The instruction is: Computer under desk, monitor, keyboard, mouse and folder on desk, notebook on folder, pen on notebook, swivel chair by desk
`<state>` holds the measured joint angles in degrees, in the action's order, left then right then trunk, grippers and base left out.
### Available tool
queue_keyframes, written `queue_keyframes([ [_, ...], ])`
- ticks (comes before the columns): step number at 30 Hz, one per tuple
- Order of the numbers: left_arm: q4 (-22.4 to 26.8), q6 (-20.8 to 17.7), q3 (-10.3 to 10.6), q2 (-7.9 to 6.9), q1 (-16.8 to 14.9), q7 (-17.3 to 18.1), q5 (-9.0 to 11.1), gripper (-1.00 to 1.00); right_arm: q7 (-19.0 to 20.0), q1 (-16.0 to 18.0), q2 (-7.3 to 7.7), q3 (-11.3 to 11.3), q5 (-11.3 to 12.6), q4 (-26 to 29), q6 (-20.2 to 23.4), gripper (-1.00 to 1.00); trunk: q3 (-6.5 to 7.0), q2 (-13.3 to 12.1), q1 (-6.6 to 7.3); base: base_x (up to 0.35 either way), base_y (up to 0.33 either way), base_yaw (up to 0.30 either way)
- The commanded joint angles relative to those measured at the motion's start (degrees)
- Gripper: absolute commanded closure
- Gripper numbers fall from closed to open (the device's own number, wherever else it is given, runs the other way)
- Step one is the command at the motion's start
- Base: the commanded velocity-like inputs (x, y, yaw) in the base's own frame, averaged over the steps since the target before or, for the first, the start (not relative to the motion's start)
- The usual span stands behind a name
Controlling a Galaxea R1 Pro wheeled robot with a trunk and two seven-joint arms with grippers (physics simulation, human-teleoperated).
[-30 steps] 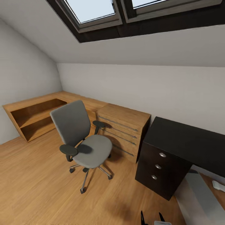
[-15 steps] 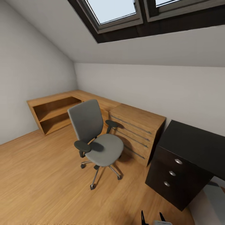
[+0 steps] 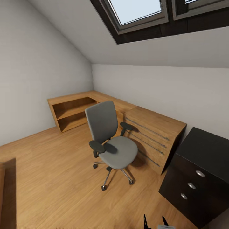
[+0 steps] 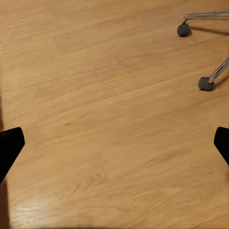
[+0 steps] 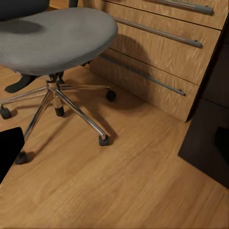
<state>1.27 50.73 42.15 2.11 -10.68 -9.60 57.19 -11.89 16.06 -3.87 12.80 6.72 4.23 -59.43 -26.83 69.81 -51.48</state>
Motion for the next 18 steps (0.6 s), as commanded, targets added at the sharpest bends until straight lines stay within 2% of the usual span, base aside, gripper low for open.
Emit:
queue_keyframes([
  [1, 0.0, 0.1, 0.5, 0.01, 0.0, -0.6, -0.1, -1.0, -0.1, 0.0, -0.01, 0.5, 0.6, 0.0, -0.1, -1.0, -0.06, 0.0, 0.0, 0.0, 0.0, 0.278],
  [18, 0.0, 0.0, 0.5, 0.0, 0.0, -0.5, -0.1, -1.0, 0.0, 0.0, -0.13, 0.6, 0.6, -0.1, 0.3, -1.0, -0.06, 0.0, 0.0, 0.0, 0.0, 0.278],
])
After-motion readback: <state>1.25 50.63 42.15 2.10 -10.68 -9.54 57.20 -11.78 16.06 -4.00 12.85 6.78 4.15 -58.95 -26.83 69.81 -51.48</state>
